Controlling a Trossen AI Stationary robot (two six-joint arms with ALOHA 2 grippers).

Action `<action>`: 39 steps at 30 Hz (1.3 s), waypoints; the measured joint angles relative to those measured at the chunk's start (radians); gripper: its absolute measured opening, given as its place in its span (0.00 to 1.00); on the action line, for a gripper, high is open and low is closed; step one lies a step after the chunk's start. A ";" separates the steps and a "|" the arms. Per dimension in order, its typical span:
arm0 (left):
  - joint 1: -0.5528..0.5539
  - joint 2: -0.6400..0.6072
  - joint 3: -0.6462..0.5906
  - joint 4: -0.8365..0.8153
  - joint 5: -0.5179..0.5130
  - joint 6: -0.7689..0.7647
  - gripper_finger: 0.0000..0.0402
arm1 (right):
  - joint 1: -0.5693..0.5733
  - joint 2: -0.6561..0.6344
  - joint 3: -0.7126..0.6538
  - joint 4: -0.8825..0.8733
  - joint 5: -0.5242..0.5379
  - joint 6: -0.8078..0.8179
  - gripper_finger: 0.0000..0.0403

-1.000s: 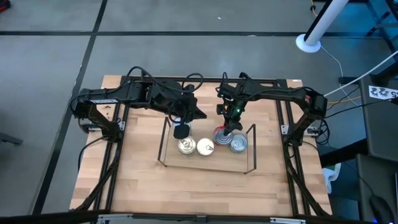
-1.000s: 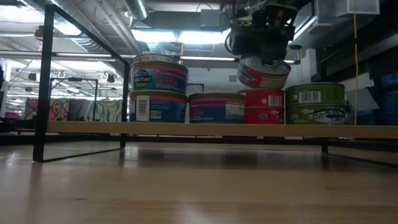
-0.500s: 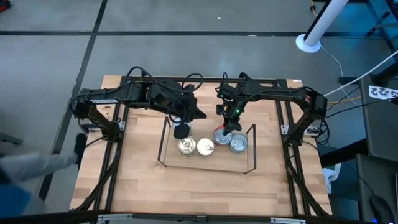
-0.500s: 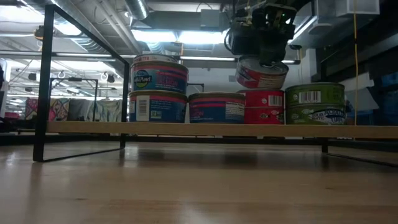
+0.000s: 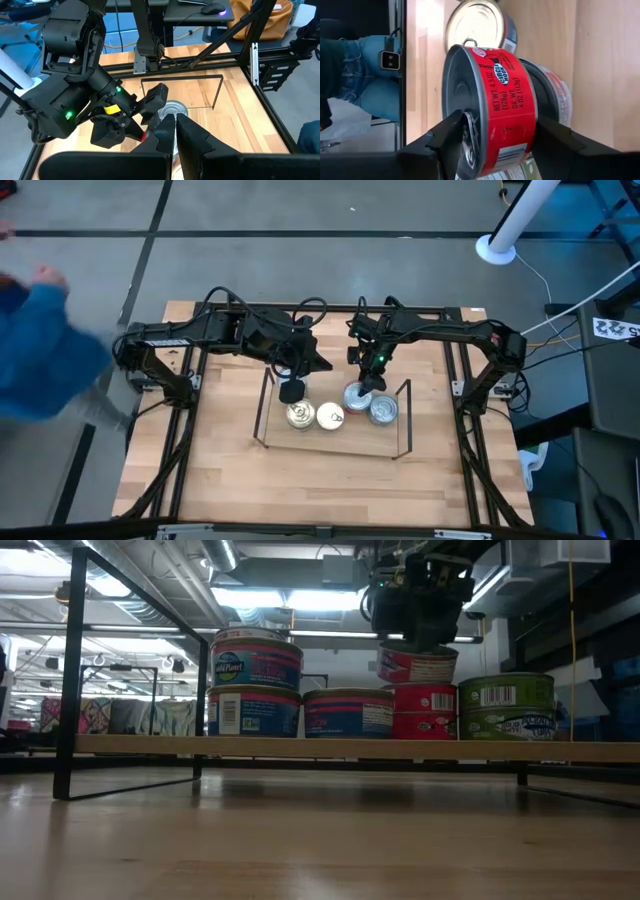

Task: Stack canned seafood by type on shelf
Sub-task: Stack the red tuna can on top of the red tuna cans on the shelf, then return to Home Position

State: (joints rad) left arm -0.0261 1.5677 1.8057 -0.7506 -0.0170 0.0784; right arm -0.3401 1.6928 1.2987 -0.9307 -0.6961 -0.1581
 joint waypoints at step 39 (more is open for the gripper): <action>-0.059 -0.382 -0.084 -0.253 -0.213 -0.116 0.03 | -0.014 -0.088 0.359 -0.370 0.330 -0.166 0.71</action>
State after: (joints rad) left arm -0.0849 1.1860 1.7216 -1.0036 -0.2299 -0.0378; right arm -0.3542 1.6044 1.6573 -1.3007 -0.3664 -0.3243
